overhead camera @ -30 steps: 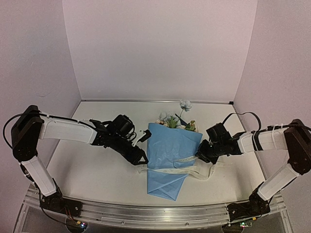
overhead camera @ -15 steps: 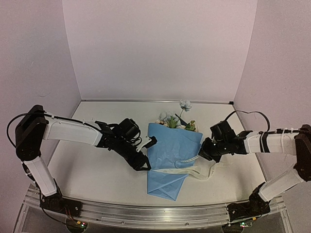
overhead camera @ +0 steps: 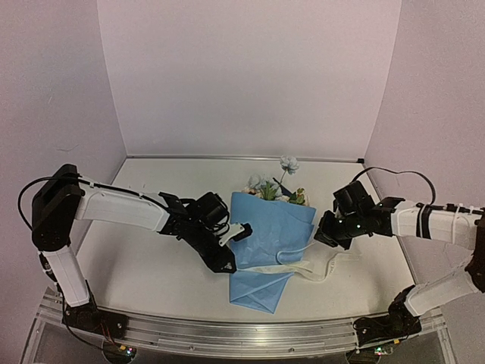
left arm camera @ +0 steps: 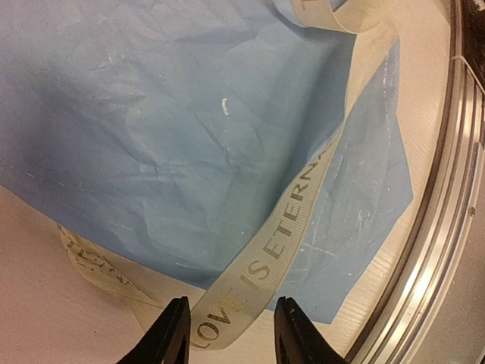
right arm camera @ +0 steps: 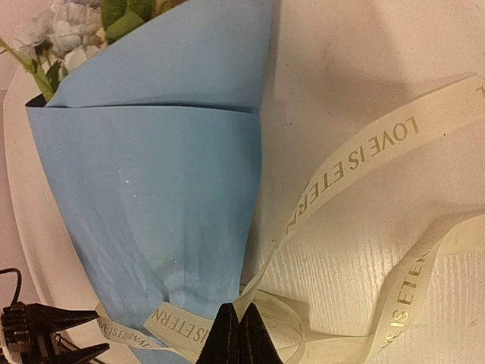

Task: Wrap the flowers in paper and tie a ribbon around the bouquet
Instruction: Cross the ribbon over the folded bouquet.

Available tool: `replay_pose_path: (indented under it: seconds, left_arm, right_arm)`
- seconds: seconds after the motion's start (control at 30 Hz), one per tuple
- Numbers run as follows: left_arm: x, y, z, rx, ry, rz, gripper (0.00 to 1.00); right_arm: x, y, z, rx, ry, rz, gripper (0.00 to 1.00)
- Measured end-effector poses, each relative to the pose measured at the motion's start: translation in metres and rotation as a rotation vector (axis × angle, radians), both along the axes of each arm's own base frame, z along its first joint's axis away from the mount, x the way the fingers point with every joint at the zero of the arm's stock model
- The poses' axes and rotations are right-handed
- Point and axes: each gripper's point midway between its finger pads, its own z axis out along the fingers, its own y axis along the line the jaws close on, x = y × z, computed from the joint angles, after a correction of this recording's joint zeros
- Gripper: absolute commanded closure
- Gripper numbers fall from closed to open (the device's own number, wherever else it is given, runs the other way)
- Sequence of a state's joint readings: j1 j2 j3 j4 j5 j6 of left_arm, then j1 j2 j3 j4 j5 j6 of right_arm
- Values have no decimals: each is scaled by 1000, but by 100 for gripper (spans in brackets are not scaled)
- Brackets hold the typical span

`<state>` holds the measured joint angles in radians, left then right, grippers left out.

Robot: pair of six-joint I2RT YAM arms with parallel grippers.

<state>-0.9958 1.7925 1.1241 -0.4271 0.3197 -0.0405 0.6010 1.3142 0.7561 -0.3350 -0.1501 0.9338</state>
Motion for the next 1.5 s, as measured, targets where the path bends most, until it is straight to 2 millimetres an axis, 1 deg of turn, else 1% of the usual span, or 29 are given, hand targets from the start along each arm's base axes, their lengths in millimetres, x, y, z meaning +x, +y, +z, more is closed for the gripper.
replay_pose_path:
  seconds: [0.07,0.13,0.17,0.23,0.27,0.4,0.5,0.63,0.7,0.8,0.87,0.9,1.0,1.17,1.27,1.4,1.5]
  left_arm:
    - [2,-1,-3,11,-10,-2,70]
    - [5,-2,-4,23,-18,0,72]
    - [7,-3,-5,28,-25,1,71]
    - [10,-4,-5,34,-37,3,61]
    - [11,-5,-5,37,-43,5,58]
    - [13,-5,-5,47,-63,7,58]
    - [14,-5,-6,53,-71,10,57]
    - [13,-2,-8,67,-73,7,65]
    - [13,-1,-8,76,-75,9,72]
    - [13,-1,-8,82,-81,9,85]
    - [15,-3,-4,75,-92,5,95]
    - [17,-5,-2,69,-96,6,99]
    - [20,-9,3,58,-111,9,100]
    - [25,-11,5,49,-133,13,100]
    - [29,-16,8,26,-148,20,100]
    - [40,-23,17,-33,-150,48,100]
    - [56,-26,25,-90,-147,83,100]
  right_arm:
    - [1,1,9,-3,-17,18,100]
    - [3,3,16,-5,-30,36,100]
    - [4,4,20,-5,-36,48,100]
    - [5,8,28,-2,-46,72,100]
    - [6,10,32,1,-51,85,100]
    - [11,20,50,27,-75,128,100]
    - [13,27,57,43,-78,151,100]
    - [16,34,60,57,-69,176,100]
    - [17,38,61,63,-64,189,100]
    - [20,44,68,76,-64,210,100]
    - [24,49,76,90,-72,221,100]
    - [26,51,81,100,-77,227,100]
    - [35,56,97,135,-91,238,100]
    - [60,59,129,220,-121,230,100]
    - [70,64,144,277,-125,239,100]
    - [75,85,167,413,-135,283,100]
    - [73,102,183,525,-129,313,100]
